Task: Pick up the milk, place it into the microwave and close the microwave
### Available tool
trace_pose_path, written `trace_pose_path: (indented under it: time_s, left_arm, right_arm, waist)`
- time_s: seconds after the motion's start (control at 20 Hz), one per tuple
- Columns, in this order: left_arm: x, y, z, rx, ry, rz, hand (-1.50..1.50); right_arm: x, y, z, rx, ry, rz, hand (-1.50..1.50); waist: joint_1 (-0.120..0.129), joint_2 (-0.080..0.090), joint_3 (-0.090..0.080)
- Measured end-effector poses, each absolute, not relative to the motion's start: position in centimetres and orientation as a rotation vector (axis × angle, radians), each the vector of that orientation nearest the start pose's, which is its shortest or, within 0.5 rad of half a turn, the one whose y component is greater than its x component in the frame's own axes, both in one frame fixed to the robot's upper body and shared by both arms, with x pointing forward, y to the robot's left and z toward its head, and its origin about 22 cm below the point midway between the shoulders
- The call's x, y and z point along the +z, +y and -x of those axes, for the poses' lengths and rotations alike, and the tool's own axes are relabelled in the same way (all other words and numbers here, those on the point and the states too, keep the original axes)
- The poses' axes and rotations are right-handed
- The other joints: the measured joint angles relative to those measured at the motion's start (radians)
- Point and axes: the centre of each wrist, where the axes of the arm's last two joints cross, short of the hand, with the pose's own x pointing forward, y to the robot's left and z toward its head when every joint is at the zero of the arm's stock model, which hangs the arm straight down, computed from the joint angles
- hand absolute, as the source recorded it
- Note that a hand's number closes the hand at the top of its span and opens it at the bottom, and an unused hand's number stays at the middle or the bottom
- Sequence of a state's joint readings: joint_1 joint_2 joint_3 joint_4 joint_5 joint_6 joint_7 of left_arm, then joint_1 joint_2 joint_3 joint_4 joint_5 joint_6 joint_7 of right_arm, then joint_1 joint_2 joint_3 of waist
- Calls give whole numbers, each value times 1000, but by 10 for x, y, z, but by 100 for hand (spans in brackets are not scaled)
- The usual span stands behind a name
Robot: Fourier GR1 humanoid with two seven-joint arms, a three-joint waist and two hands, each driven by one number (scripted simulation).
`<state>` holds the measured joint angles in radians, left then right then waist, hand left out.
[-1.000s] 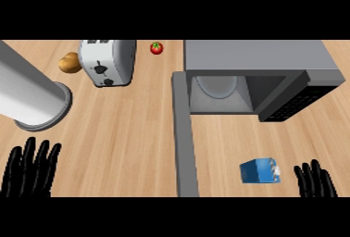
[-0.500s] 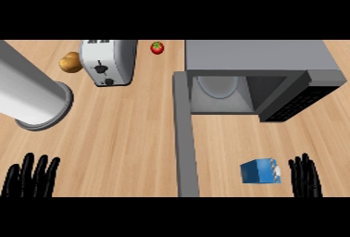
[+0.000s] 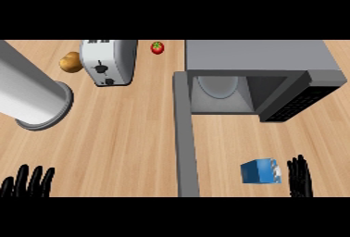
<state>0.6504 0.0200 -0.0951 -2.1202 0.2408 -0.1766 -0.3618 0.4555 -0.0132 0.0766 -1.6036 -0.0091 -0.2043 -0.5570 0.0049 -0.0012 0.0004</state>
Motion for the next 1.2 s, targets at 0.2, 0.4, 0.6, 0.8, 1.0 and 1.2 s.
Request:
trace_pose_path:
  time_s: [0.2, 0.4, 0.6, 0.8, 1.0, 1.2]
  left_arm:
    - [41, 250, -91, 195, -1928, 137, -150]
    - [34, 251, -85, 193, -1922, 139, -150]
    - [32, 251, -85, 196, -1921, 141, -150]
    - [31, 252, -84, 199, -1921, 147, -150]
    - [31, 256, -78, 201, -1921, 143, -150]
    - [34, 257, -80, 203, -1919, 142, -150]
  right_arm:
    - [-88, -255, -123, -136, -1722, 340, -150]
    - [-112, -267, -126, -133, -1736, 346, -150]
    - [-129, -273, -128, -127, -1734, 344, -150]
    - [-133, -271, -123, -109, -1740, 345, -150]
    - [-139, -272, -132, -90, -1754, 336, -150]
    - [-144, -266, -142, -74, -1774, 305, -150]
  waist:
    - [0, 0, 0]
    - [1, 0, 0]
    - [0, 0, 0]
    - [-1, 0, 0]
    - [1, 0, 0]
    - [0, 0, 0]
